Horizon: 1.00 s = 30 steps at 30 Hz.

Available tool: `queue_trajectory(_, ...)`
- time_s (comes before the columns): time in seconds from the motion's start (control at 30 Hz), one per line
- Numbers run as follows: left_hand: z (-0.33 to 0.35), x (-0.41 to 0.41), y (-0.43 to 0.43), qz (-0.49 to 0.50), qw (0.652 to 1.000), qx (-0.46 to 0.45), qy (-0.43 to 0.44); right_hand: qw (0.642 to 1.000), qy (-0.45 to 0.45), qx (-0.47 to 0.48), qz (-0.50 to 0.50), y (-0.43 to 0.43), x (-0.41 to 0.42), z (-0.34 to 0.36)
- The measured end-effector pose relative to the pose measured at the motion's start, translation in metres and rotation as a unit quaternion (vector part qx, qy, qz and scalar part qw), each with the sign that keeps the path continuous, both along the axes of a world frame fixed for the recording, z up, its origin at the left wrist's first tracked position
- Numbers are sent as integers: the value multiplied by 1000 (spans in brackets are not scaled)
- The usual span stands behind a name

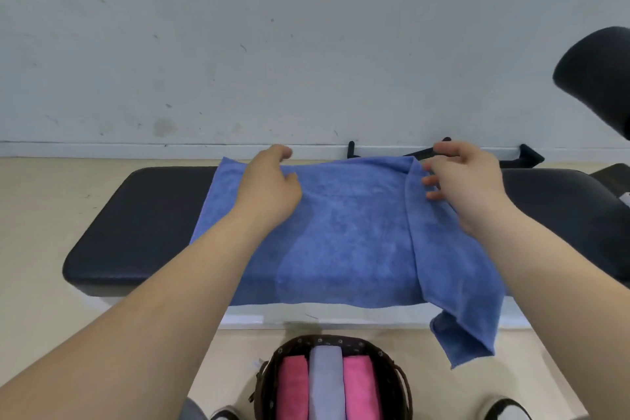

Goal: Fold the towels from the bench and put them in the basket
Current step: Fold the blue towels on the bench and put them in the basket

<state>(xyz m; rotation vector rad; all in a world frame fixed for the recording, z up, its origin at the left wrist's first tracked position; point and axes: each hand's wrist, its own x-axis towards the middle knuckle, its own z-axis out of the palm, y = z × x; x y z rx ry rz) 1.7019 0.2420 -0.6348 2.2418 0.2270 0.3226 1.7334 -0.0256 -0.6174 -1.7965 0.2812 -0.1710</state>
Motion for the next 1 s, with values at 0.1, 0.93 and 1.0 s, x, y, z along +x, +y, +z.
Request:
queue_trajectory(0.1, -2, -4, -36, -90, 995, 38, 12, 991, 45, -123, 36, -26, -7, 0)
queue_trajectory(0.93, 34, -10, -205, -130, 857, -462, 188, 971, 104, -133, 171, -106, -83, -6)
queue_trajectory(1.0, 37, -2, -210, -121, 864, -458, 168, 980, 135, -29, 146, -115, -83, -5)
